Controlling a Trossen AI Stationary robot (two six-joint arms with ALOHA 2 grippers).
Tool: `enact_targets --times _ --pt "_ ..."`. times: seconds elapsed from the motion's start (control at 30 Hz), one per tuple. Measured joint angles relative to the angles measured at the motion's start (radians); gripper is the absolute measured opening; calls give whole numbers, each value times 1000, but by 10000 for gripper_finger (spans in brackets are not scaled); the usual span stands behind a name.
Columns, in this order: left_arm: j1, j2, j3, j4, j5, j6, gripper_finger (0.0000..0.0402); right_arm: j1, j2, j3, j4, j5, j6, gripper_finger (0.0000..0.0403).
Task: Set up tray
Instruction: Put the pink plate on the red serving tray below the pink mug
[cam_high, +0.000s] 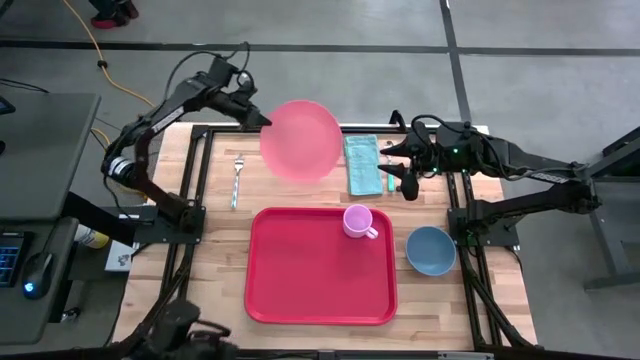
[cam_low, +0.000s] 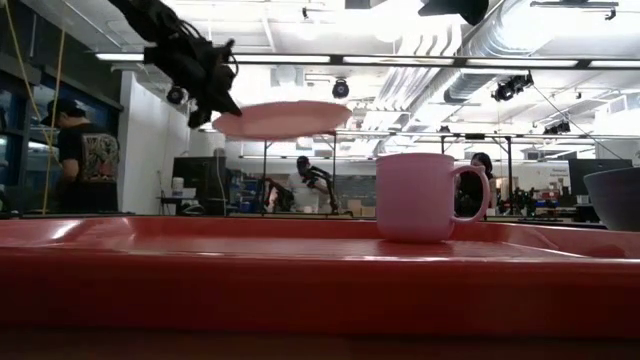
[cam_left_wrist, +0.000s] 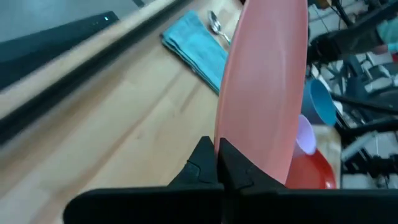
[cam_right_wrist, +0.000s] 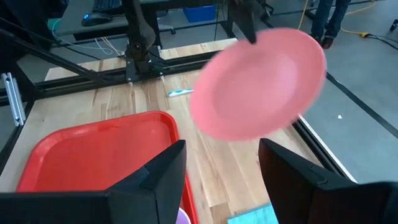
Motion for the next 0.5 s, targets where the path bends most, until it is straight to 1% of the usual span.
enact_targets --times 0.33,0.5 --pt "-4 -194 0 -347 -3 98 14 0 0 0 -21 -5 -25 181" --pt "-4 -292 0 -588 -58 152 14 0 0 0 -22 -24 -26 181"
